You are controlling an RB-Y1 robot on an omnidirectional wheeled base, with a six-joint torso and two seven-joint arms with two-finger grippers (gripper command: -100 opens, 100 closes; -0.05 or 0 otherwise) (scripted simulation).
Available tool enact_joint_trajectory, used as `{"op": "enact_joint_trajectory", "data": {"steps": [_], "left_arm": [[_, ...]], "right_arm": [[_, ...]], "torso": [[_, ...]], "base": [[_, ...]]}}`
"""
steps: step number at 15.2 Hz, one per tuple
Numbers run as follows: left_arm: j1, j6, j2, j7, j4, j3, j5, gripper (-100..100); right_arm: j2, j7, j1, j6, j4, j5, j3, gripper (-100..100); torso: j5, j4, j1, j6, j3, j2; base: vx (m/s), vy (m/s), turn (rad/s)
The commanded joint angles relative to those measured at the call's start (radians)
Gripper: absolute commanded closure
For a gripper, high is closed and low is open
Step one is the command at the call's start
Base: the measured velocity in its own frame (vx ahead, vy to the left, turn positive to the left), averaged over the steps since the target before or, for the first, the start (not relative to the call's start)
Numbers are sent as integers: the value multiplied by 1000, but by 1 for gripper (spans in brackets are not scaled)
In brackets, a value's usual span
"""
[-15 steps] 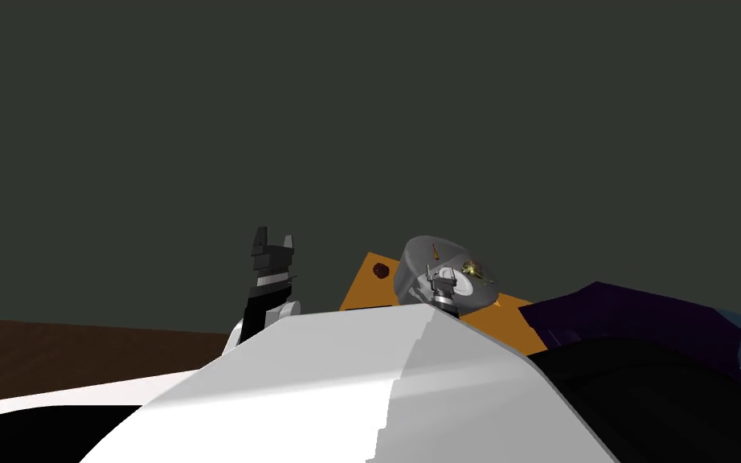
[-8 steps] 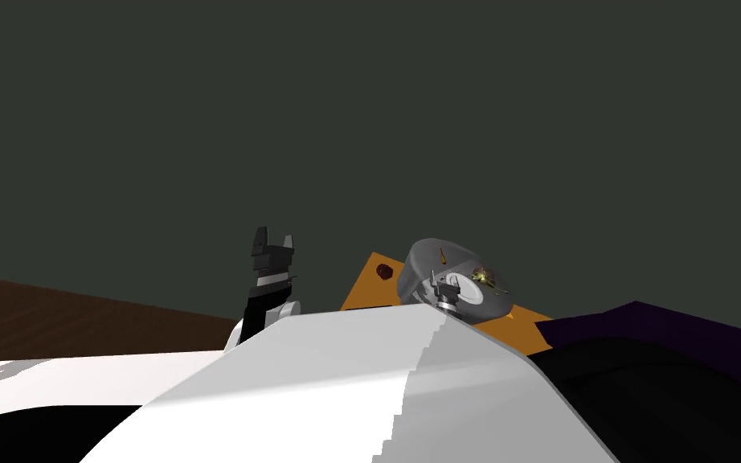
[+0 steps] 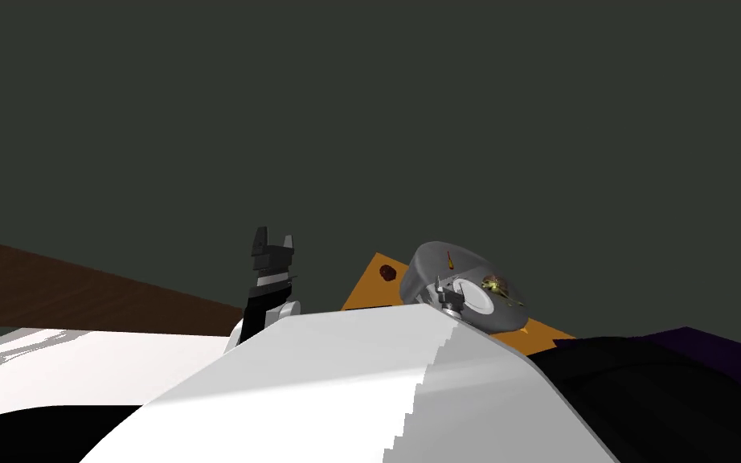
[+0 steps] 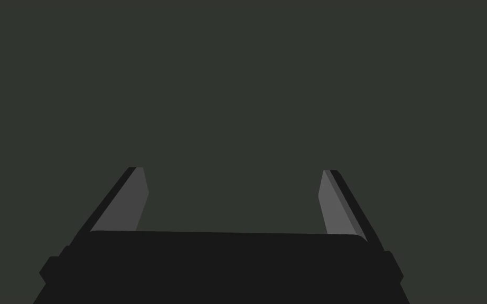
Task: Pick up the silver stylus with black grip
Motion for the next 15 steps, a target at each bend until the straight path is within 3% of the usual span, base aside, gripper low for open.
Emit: {"op": "enact_joint_trajectory", "data": {"steps": [1, 2, 5, 6, 9, 10, 13, 14, 15], "left_arm": [[0, 0, 0, 0, 0, 0, 0, 0], [0, 0, 0, 0, 0, 0, 0, 0], [0, 0, 0, 0, 0, 0, 0, 0], [0, 0, 0, 0, 0, 0, 0, 0], [0, 0, 0, 0, 0, 0, 0, 0], [0, 0, 0, 0, 0, 0, 0, 0], [0, 0, 0, 0, 0, 0, 0, 0], [0, 0, 0, 0, 0, 0, 0, 0], [0, 0, 0, 0, 0, 0, 0, 0]], "right_arm": [[-1, -39, -1, -2, 8, -5, 0, -100], [-5, -69, 0, -18, 56, -39, 0, -100], [-5, -117, 0, -18, 56, -39, 0, -100], [-10, -148, 1, -34, 104, -71, 1, -100], [-10, -193, 1, -34, 104, -71, 1, -100], [-14, -227, 2, -49, 149, -103, 1, -100], [-14, -266, 2, -49, 149, -103, 1, -100], [-17, -303, 3, -63, 193, -133, 2, -100], [-17, -318, 3, -63, 193, -133, 2, -100]], "torso": [[0, 0, 0, 0, 0, 0], [0, 0, 0, 0, 0, 0], [0, 0, 0, 0, 0, 0], [0, 0, 0, 0, 0, 0], [0, 0, 0, 0, 0, 0], [0, 0, 1, 0, 0, 0], [0, 0, 0, 0, 0, 0], [0, 0, -1, 0, 0, 0], [0, 0, 0, 0, 0, 0]], "base": [[5, -6, 22], [8, -4, 188], [9, -11, 103], [11, -9, 172], [2, -2, 76], [-4, 9, 136], [8, -15, 102], [5, -7, 136], [19, -31, 253]]}}
